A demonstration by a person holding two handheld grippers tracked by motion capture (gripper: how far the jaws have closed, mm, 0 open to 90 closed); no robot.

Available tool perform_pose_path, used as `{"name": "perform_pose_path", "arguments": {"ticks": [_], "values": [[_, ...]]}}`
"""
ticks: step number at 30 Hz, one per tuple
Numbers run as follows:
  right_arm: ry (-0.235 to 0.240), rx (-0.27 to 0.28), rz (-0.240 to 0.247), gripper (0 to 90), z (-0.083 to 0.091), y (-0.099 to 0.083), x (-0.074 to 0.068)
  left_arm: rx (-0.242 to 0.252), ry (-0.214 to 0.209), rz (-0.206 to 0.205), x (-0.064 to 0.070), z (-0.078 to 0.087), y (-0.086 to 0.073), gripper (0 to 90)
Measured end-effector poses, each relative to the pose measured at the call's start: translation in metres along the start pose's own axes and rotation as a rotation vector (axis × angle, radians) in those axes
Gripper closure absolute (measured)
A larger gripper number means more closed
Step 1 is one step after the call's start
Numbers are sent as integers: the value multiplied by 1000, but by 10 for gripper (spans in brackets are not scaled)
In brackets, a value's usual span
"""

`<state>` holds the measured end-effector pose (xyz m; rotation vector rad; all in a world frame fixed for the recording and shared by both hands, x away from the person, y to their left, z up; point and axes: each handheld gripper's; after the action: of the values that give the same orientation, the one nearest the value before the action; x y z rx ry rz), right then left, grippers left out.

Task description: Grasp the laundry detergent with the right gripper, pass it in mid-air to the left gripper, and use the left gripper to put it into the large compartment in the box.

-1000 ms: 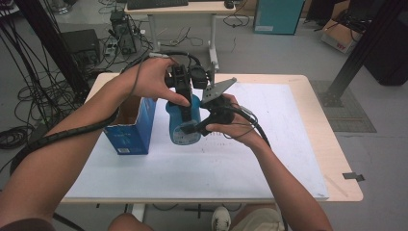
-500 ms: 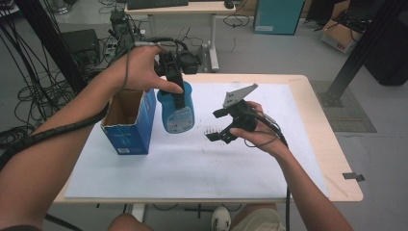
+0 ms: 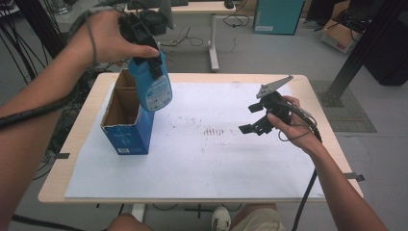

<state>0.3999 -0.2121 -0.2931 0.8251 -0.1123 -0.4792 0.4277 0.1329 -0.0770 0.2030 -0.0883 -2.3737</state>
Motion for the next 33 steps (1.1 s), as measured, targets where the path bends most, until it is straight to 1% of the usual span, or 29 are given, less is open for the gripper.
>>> {"name": "perform_pose_path", "arguments": {"ticks": [1, 2, 3, 4, 5, 7, 8, 9, 10, 11, 12, 13, 14, 15, 16, 18, 19, 20, 21, 22, 23, 24, 26, 27, 30, 31, 33], "values": [[-11, -8, -13, 50, 3, 0, -1, 2, 2, 27, -4, 6, -2, 376], [-18, -15, -12, 50, 7, 0, 0, 2, 3, 52, -8, 11, -4, 376], [-23, -25, -4, 50, 10, 0, 0, 6, 5, 83, -11, 16, -7, 375], [-31, -29, -7, 50, 13, 1, 0, 7, 7, 115, -15, 21, -9, 375], [-24, -41, 9, 49, 16, 1, 2, 9, 13, 142, -18, 25, -11, 375], [-41, -65, 3, 49, 22, 3, 1, 6, 28, 184, -24, 34, -15, 375], [-50, -75, 0, 49, 25, 5, 0, -5, 37, 194, -29, 38, -16, 375], [-53, -88, 9, 49, 28, 6, 1, -4, 42, 229, -31, 42, -17, 375], [-57, -98, 5, 49, 30, 8, 0, -6, 52, 239, -34, 45, -19, 375], [-59, -111, 17, 49, 33, 9, 0, -1, 64, 257, -37, 48, -20, 375], [-66, -124, 15, 49, 36, 11, 0, -3, 66, 285, -39, 51, -21, 375], [-72, -126, 21, 49, 38, 13, 0, -7, 68, 304, -42, 54, -22, 375], [-83, -135, 22, 49, 41, 14, 0, 3, 72, 325, -45, 55, -23, 375], [-90, -144, 23, 49, 44, 16, -1, -1, 65, 354, -47, 57, -25, 375], [-96, -153, 32, 49, 46, 17, 0, 0, 65, 368, -51, 58, -26, 375], [-112, -164, 29, 49, 51, 19, -2, 13, 46, 439, -58, 60, -31, 375], [-118, -171, 34, 49, 54, 19, -3, 15, 42, 457, -61, 61, -33, 375], [-120, -178, 43, 49, 55, 20, -3, 14, 36, 485, -64, 61, -35, 375], [-125, -179, 37, 49, 57, 20, -4, 14, 38, 509, -67, 61, -37, 375], [-127, -181, 37, 49, 59, 20, -5, 11, 38, 520, -69, 61, -38, 375], [-127, -183, 48, 49, 61, 20, -4, 3, 38, 535, -72, 60, -39, 375], [-133, -192, 37, 49, 62, 20, -5, 2, 40, 548, -73, 59, -40, 375], [-145, -192, 37, 49, 64, 20, -5, 4, 44, 588, -77, 56, -42, 375], [-146, -197, 47, 49, 65, 20, -5, 1, 41, 603, -79, 55, -43, 375], [-156, -204, 43, 51, 65, 21, -6, 8, 34, 648, -83, 50, -45, 375], [-158, -207, 54, 51, 65, 21, -5, 9, 32, 665, -84, 47, -45, 375], [-158, -208, 57, 52, 65, 21, -6, 2, 33, 686, -86, 43, -46, 374]]}}
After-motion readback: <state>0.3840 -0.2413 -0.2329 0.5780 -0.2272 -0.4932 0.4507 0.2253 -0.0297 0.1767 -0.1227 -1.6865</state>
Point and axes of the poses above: each handheld gripper's, and its own axes: z roughly backward along the jaws, y roughly out of its top, x roughly to its right, and after that the axes turned 1 degree about -z, right-handed
